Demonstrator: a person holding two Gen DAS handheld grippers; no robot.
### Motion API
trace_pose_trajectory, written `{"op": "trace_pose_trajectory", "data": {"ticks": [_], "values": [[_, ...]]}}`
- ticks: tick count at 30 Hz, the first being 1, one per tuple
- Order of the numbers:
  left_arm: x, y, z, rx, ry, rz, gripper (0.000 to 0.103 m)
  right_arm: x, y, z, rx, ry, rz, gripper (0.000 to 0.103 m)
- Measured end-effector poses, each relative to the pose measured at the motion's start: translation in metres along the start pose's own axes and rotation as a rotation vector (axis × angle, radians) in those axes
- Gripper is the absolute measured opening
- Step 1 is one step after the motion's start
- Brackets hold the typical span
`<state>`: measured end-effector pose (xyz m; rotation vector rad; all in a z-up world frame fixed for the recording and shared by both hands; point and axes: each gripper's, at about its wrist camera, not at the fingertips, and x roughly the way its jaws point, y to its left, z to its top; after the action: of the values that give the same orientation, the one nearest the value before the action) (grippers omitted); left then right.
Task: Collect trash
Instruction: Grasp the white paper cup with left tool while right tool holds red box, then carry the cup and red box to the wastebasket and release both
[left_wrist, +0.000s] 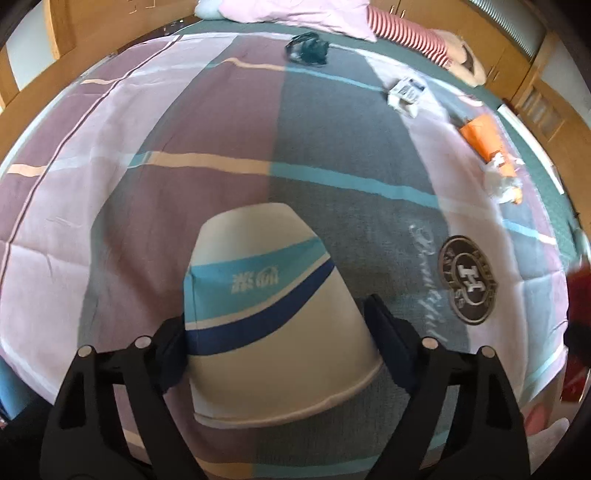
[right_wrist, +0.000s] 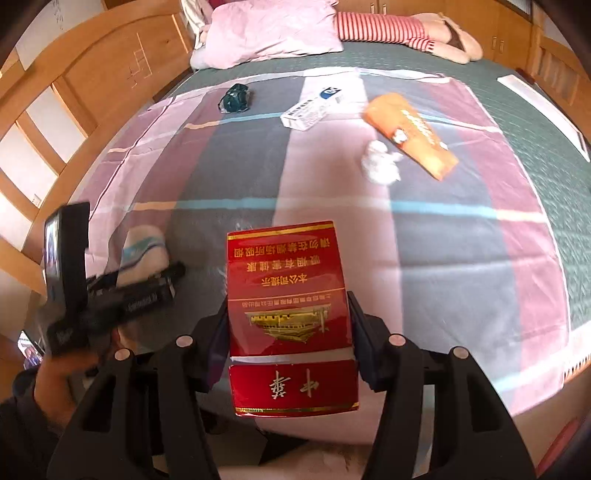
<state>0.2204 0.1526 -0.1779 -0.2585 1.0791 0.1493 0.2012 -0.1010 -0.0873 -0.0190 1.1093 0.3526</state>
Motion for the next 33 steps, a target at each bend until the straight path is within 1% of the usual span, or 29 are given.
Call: {"op": "trace_pose_trajectory", "data": {"ticks": [2,5,7,10,13,15,16,17,19,21,23,24,27,31,33], "values": [[-0.003,0.005,0.0,-0.023,-0.009,-0.024,0.08,-0.006,-0.003,-0.012,0.009,-0.01,-0.011,0.057],[-0.007,0.012,-0.001,-0.057,-0.015,-0.057,0.079,-0.012,-0.011,-0.023,0.036,-0.011,-0.001,0.057],[-0.009,0.016,-0.001,-0.063,-0.024,-0.059,0.078,-0.014,-0.016,-0.028,0.058,-0.015,0.007,0.057],[-0.016,0.021,-0.004,-0.079,-0.049,-0.069,0.078,-0.025,-0.021,-0.034,0.094,-0.063,0.027,0.057],[-0.027,0.025,-0.005,-0.092,-0.086,-0.097,0.078,-0.041,-0.021,-0.035,0.105,-0.127,0.057,0.057],[-0.037,0.026,-0.006,-0.097,-0.123,-0.122,0.078,-0.058,-0.02,-0.035,0.103,-0.178,0.083,0.057],[-0.042,0.026,-0.007,-0.099,-0.139,-0.143,0.078,-0.069,-0.02,-0.036,0.101,-0.203,0.101,0.057],[-0.051,0.026,-0.008,-0.101,-0.168,-0.187,0.078,-0.078,-0.021,-0.038,0.098,-0.221,0.115,0.057],[-0.067,0.024,-0.013,-0.084,-0.212,-0.233,0.078,-0.095,-0.022,-0.042,0.084,-0.246,0.135,0.057],[-0.084,0.02,-0.019,-0.059,-0.254,-0.248,0.077,-0.111,-0.024,-0.051,0.062,-0.253,0.142,0.057],[-0.105,0.015,-0.031,-0.033,-0.303,-0.243,0.077,-0.121,-0.025,-0.064,0.04,-0.238,0.15,0.057],[-0.11,0.014,-0.036,-0.033,-0.311,-0.25,0.077,-0.124,-0.026,-0.073,0.029,-0.224,0.147,0.057],[-0.125,0.0,-0.06,-0.018,-0.31,-0.307,0.077,-0.12,-0.028,-0.097,0.009,-0.162,0.142,0.057],[-0.146,-0.028,-0.086,0.093,-0.318,-0.32,0.077,-0.107,-0.028,-0.133,-0.014,-0.045,0.158,0.057],[-0.156,-0.041,-0.099,0.15,-0.322,-0.331,0.077,-0.097,-0.025,-0.153,-0.034,0.042,0.175,0.057]]}}
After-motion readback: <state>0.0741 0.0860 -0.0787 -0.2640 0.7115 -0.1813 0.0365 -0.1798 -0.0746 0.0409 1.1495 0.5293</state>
